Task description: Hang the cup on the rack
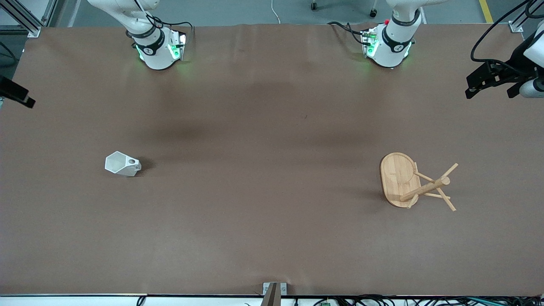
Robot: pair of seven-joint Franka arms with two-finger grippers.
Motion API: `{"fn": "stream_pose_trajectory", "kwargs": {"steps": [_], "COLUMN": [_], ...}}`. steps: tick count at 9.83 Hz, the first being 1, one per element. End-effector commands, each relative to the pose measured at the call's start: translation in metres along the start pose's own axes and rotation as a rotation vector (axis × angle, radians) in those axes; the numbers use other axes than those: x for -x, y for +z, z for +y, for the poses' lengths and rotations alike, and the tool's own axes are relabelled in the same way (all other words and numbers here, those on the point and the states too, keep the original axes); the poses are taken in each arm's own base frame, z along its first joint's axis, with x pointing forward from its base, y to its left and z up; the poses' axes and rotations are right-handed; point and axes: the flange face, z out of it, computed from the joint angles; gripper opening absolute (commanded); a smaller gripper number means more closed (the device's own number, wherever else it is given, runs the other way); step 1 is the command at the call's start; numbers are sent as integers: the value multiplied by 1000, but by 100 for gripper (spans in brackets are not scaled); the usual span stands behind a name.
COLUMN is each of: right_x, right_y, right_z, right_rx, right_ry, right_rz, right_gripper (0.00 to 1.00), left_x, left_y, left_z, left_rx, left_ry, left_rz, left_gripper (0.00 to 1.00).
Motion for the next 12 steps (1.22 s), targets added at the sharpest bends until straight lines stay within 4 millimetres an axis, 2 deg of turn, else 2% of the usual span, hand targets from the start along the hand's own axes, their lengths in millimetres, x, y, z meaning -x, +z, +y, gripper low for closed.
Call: {"fn": "stream_pose_trajectory", "kwargs": {"steps": [1, 4, 8, 9, 12], "right_x": [-20, -42, -18, -20, -23], "right_y": [80, 191, 318, 337, 365], "right_z": [2, 0, 2, 6, 8], "right_rx": [17, 15, 13, 14, 15], "right_ry": [-4, -50, -51, -44, -40], "right_rz": [-50, -87, -3, 3, 3], "right_gripper": [100, 100, 100, 100, 97], "left_x": [-3, -11, -17, -17, -15], "left_y": [14, 25, 35, 36, 31], "left_z": [2, 1, -1, -1, 0], "left_rx": [12, 20, 22, 21, 20], "left_ry": [10, 12, 12, 13, 18], "left_rz": [-40, -57, -72, -74, -63], "left_gripper": [100, 100, 100, 100, 100]}}
